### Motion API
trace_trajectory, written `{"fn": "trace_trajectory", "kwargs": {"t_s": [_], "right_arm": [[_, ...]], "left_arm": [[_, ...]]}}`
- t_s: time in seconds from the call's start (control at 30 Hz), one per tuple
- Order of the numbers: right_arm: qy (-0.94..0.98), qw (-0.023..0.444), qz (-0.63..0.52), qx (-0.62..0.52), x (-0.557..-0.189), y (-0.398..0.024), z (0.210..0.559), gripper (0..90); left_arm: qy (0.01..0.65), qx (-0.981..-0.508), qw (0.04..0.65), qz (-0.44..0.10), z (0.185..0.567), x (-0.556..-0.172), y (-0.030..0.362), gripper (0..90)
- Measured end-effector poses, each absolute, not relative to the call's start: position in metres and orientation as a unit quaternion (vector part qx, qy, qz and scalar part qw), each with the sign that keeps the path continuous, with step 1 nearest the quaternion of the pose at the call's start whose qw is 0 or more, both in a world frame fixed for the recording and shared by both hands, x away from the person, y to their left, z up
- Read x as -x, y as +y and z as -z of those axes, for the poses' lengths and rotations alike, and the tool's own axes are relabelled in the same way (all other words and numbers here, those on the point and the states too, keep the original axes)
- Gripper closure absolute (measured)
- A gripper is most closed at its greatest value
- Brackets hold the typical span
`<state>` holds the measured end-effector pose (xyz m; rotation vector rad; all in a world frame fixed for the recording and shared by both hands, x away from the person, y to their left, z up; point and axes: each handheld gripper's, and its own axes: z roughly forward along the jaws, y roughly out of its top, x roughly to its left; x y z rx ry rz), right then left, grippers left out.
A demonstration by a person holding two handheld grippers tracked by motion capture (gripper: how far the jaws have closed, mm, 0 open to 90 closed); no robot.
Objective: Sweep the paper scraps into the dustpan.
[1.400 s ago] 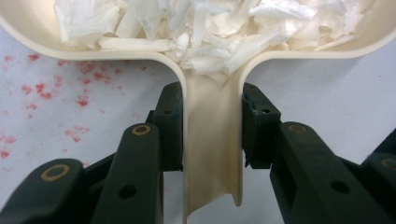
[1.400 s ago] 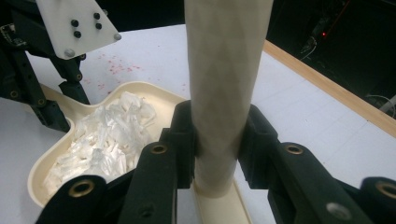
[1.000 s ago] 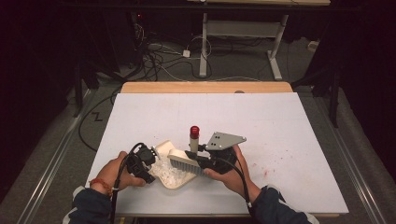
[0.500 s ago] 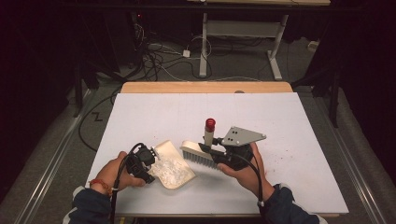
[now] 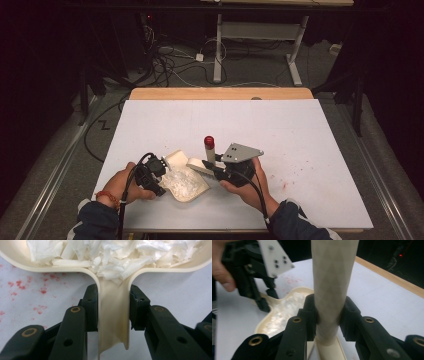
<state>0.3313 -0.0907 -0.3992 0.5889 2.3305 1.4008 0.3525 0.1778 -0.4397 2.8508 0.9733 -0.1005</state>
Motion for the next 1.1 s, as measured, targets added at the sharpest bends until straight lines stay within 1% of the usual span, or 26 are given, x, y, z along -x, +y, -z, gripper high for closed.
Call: {"fn": "trace_trajectory", "kwargs": {"t_s": [0.13, 0.17, 0.3, 0.47, 0.7, 1.1], "right_arm": [[0.826, 0.150, -0.507, -0.194, -0.323, -0.089, 0.392, 71.3], [0.827, 0.149, -0.508, -0.191, -0.322, -0.089, 0.390, 71.3], [0.817, 0.180, -0.512, -0.193, -0.319, -0.099, 0.379, 71.3], [0.812, 0.195, -0.511, -0.206, -0.324, -0.115, 0.367, 71.3], [0.806, 0.195, -0.512, -0.223, -0.331, -0.140, 0.357, 71.3], [0.819, 0.184, -0.489, -0.235, -0.328, -0.190, 0.356, 71.3]], "left_arm": [[0.323, -0.944, 0.063, 0.034, 0.439, -0.352, 0.179, 63.1], [0.323, -0.944, 0.061, 0.033, 0.439, -0.352, 0.179, 63.1], [0.322, -0.944, 0.060, 0.032, 0.439, -0.352, 0.179, 63.1], [0.322, -0.944, 0.058, 0.030, 0.440, -0.352, 0.178, 63.1], [0.329, -0.941, 0.071, 0.027, 0.440, -0.350, 0.182, 63.1], [0.337, -0.938, 0.086, 0.015, 0.440, -0.348, 0.184, 63.1]]}}
